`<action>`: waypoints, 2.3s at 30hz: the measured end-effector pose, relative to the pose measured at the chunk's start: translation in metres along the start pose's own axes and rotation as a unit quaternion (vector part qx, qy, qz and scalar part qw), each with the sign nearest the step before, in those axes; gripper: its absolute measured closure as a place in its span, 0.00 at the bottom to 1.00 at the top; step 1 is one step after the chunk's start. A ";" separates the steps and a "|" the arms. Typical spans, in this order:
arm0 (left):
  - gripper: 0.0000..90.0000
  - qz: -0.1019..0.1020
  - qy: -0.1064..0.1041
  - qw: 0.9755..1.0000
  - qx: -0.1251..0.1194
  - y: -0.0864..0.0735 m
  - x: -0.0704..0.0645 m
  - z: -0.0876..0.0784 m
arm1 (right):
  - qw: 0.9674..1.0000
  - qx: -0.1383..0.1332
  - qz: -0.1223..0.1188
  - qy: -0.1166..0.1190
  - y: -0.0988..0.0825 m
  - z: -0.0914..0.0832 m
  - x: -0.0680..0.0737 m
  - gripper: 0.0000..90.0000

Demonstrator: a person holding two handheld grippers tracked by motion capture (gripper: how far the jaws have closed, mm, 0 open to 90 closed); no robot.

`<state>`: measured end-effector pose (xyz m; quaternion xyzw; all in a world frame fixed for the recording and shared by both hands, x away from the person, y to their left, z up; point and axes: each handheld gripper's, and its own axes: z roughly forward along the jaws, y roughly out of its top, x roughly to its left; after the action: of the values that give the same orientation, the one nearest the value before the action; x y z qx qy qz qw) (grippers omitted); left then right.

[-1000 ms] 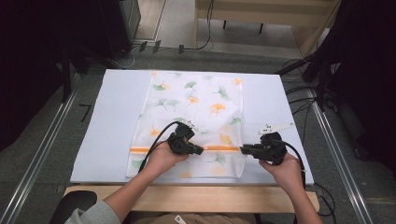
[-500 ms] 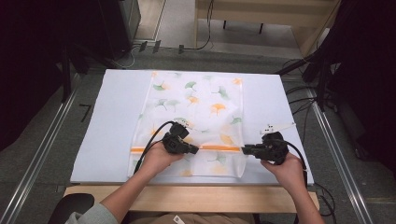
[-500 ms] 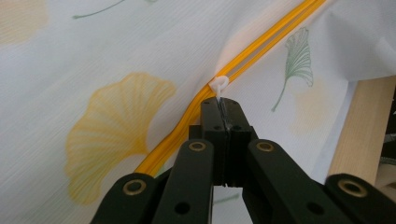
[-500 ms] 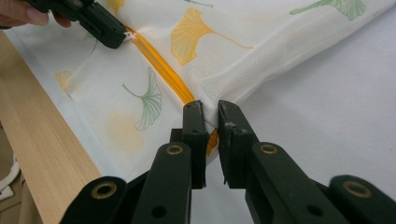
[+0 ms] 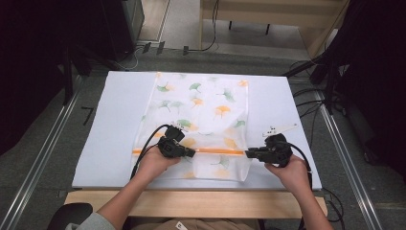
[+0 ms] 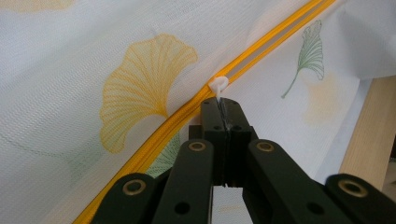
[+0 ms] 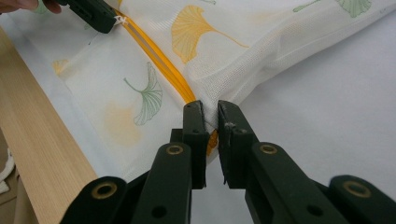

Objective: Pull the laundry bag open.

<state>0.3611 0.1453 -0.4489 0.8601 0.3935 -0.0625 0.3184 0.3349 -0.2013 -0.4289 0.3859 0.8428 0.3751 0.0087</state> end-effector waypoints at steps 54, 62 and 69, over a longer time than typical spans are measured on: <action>1.00 -0.033 0.019 0.999 0.011 -0.013 0.016 -0.025 | 1.000 0.007 -0.001 -0.001 0.000 0.003 -0.002 0.93; 1.00 -0.036 0.019 0.999 0.016 -0.016 0.016 -0.025 | 1.000 0.009 -0.002 0.000 0.000 0.003 -0.002 0.93; 1.00 -0.038 0.030 0.999 0.018 -0.021 0.020 -0.031 | 1.000 0.008 -0.003 0.001 0.000 0.003 -0.002 0.93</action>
<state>0.3553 0.1862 -0.4420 0.8517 0.4341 -0.0558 0.2881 0.3370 -0.2004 -0.4317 0.3829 0.8471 0.3684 0.0059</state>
